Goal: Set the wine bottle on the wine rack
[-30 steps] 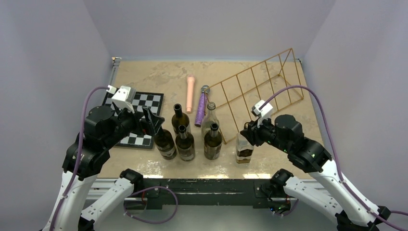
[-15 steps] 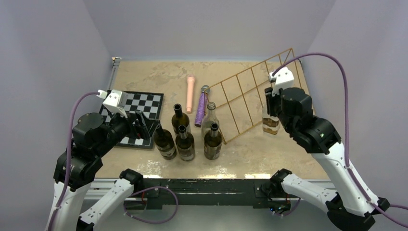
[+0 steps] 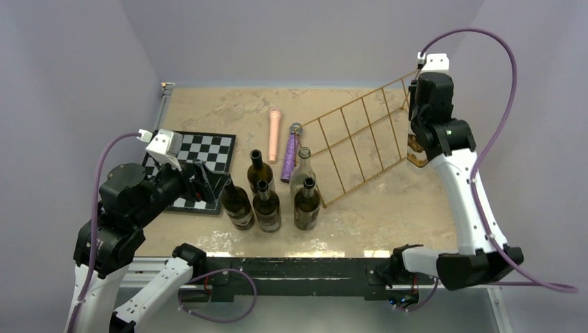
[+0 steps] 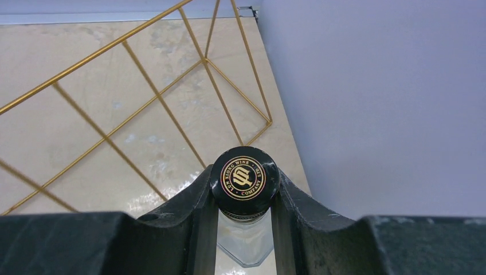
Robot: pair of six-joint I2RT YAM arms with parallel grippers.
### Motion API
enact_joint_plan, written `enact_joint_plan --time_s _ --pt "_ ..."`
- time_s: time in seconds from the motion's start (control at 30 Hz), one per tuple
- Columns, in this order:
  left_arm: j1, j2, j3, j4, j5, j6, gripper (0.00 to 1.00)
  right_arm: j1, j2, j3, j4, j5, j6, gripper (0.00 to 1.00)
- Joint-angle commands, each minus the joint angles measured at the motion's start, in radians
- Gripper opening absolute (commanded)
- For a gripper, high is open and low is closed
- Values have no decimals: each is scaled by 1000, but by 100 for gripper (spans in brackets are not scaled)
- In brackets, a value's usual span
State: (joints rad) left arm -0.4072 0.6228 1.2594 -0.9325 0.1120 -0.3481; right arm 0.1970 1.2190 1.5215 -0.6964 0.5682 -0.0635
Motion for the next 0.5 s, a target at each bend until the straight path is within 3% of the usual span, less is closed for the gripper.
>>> enact_joint_plan --time_s 0.0,0.27,0.47 --pt "-4 -23 37 54 42 -14 99 -98 62 94 178 -32 -16 0" --pt "-4 -21 66 76 41 -18 96 -207 197 176 231 -118 -28 0" --pt "-4 -63 97 117 22 3 97 -259 281 283 266 -93 -76 0"
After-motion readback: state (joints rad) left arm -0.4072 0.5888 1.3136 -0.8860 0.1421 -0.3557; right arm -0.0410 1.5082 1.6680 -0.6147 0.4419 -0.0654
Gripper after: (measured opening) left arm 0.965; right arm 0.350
